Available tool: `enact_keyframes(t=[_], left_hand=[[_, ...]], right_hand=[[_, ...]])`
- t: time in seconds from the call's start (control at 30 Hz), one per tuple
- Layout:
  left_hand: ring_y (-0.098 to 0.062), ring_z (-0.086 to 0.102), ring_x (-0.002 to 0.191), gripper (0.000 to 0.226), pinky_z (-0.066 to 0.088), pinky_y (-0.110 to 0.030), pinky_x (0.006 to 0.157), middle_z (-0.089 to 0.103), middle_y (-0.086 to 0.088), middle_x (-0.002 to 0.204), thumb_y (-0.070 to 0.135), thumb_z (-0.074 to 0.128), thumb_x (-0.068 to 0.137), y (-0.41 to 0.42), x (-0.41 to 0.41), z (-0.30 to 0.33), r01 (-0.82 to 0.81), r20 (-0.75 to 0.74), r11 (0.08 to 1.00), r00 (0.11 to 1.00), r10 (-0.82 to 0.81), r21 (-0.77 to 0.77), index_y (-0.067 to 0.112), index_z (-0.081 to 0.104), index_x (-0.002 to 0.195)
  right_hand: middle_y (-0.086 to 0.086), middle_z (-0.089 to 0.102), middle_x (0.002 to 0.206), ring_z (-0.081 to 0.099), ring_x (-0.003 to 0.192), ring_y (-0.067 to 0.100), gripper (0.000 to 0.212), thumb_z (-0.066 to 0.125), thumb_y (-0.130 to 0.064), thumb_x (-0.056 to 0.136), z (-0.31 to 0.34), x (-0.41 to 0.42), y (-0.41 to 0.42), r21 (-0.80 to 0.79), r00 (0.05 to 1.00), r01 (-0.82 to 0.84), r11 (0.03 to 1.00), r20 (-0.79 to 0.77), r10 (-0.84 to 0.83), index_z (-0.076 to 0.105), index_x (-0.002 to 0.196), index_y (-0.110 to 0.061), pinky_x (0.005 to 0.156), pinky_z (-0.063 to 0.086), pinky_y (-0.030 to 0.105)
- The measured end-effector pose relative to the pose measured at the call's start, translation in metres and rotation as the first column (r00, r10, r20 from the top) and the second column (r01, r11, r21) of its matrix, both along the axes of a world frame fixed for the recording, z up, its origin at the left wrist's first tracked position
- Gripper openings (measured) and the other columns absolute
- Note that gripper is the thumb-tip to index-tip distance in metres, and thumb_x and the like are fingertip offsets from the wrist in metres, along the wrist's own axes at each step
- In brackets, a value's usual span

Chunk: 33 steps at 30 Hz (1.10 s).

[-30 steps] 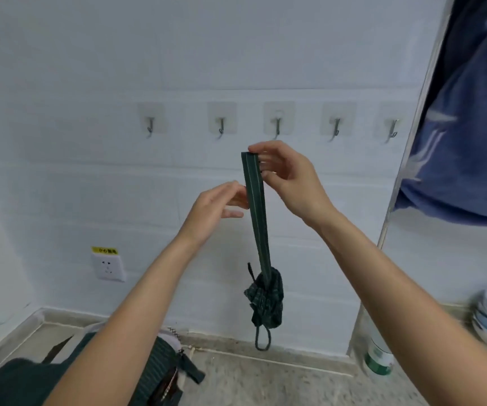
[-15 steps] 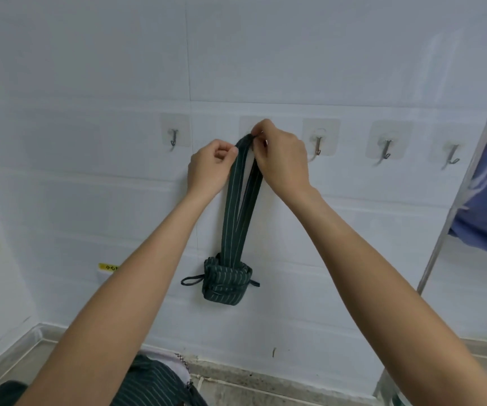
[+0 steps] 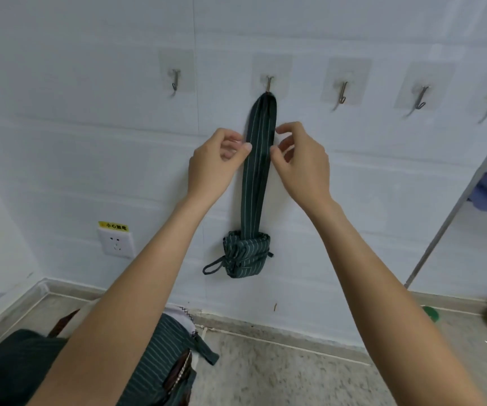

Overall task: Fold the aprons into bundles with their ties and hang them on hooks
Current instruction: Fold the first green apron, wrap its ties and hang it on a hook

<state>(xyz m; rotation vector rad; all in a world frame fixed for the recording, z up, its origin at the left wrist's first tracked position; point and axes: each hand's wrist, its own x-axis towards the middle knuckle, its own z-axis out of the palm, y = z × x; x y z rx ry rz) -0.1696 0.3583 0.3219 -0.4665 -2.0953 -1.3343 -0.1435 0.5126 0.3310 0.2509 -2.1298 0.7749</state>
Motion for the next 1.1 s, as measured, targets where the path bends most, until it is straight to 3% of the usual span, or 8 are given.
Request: enact_keyframes(t=[0.2,0.3,0.4,0.47,0.6,0.77,0.93,1.1], left_hand=[[-0.007,0.057,0.098,0.055,0.044,-0.029,0.082,0.056,0.014,0.108,0.062,0.059,0.078,-0.004,0.024,-0.085,0.116,0.334,0.926,0.943,0.012,-0.359,0.027,0.05,0.12],[-0.014,0.054,0.11,0.061,0.039,-0.027,0.083,0.055,0.005,0.124,0.062,0.057,0.08,-0.002,0.03,-0.121,0.101,0.362,0.896,0.93,0.07,-0.433,0.023,0.047,0.126],[-0.018,0.056,0.111,0.05,0.04,-0.024,0.086,0.059,-0.003,0.123,0.047,0.058,0.087,-0.002,0.028,-0.136,0.043,0.394,0.963,0.917,0.068,-0.265,0.017,0.054,0.126],[-0.016,0.059,0.109,0.038,0.047,-0.022,0.089,0.062,-0.004,0.12,0.033,0.063,0.087,-0.008,0.028,-0.148,0.085,0.451,0.992,0.885,-0.118,0.092,0.016,0.06,0.121],[-0.005,0.057,0.113,0.026,0.046,-0.022,0.096,0.062,0.002,0.123,0.015,0.064,0.086,-0.019,0.035,-0.179,0.16,0.377,0.854,0.847,-0.376,0.494,0.025,0.064,0.111],[-0.001,0.054,0.114,0.027,0.043,-0.015,0.095,0.06,0.01,0.117,0.011,0.063,0.087,0.003,0.019,-0.175,0.201,0.341,0.898,0.875,-0.344,0.391,0.015,0.064,0.114],[-0.001,0.051,0.114,0.024,0.036,-0.003,0.086,0.058,0.009,0.12,0.019,0.064,0.088,0.005,0.015,-0.184,0.185,0.313,0.939,0.909,-0.276,0.289,0.025,0.064,0.111],[-0.001,0.052,0.111,0.024,0.039,-0.008,0.089,0.058,0.007,0.12,0.015,0.065,0.086,0.005,0.014,-0.178,0.187,0.322,0.951,0.91,-0.262,0.246,0.024,0.065,0.109]], right_hand=[[-0.001,0.064,0.1,0.059,0.09,0.02,0.03,0.049,-0.015,0.085,-0.105,0.018,0.019,0.1,0.903,0.038,0.994,0.423,-0.078,0.056,0.114,-0.018,0.073,0.046,0.032],[0.002,0.063,0.108,0.058,0.1,0.022,0.033,0.052,-0.024,0.09,-0.152,0.027,0.014,-0.027,0.811,-0.008,1.0,0.585,0.022,0.05,0.122,-0.017,0.077,0.044,0.032],[-0.001,0.059,0.117,0.056,0.105,0.012,0.034,0.057,-0.025,0.092,-0.171,0.033,-0.002,-0.478,0.765,-0.119,0.87,0.514,0.387,0.048,0.124,-0.016,0.087,0.046,0.025],[-0.006,0.058,0.112,0.057,0.102,0.009,0.032,0.062,-0.022,0.09,-0.174,0.035,-0.011,-0.542,0.82,-0.175,0.822,0.382,0.427,0.047,0.118,-0.017,0.088,0.047,0.023],[-0.008,0.058,0.106,0.057,0.097,0.01,0.036,0.07,-0.022,0.083,-0.187,0.032,-0.02,-0.365,0.881,-0.195,0.911,0.344,0.326,0.044,0.108,-0.021,0.079,0.05,0.024],[-0.007,0.06,0.101,0.06,0.092,0.011,0.035,0.072,-0.028,0.082,-0.201,0.024,-0.009,-0.408,0.911,-0.053,0.911,0.355,0.212,0.045,0.102,-0.016,0.078,0.053,0.034],[0.0,0.059,0.109,0.06,0.087,0.012,0.036,0.068,-0.028,0.085,-0.211,0.031,0.008,-0.04,0.98,-0.055,0.998,0.187,0.061,0.054,0.113,-0.01,0.07,0.052,0.025],[-0.002,0.065,0.082,0.061,0.063,0.017,0.024,0.07,-0.032,0.082,-0.212,0.026,0.022,0.371,0.988,0.111,0.922,0.061,-0.143,0.064,0.097,-0.014,0.04,0.043,0.025]])
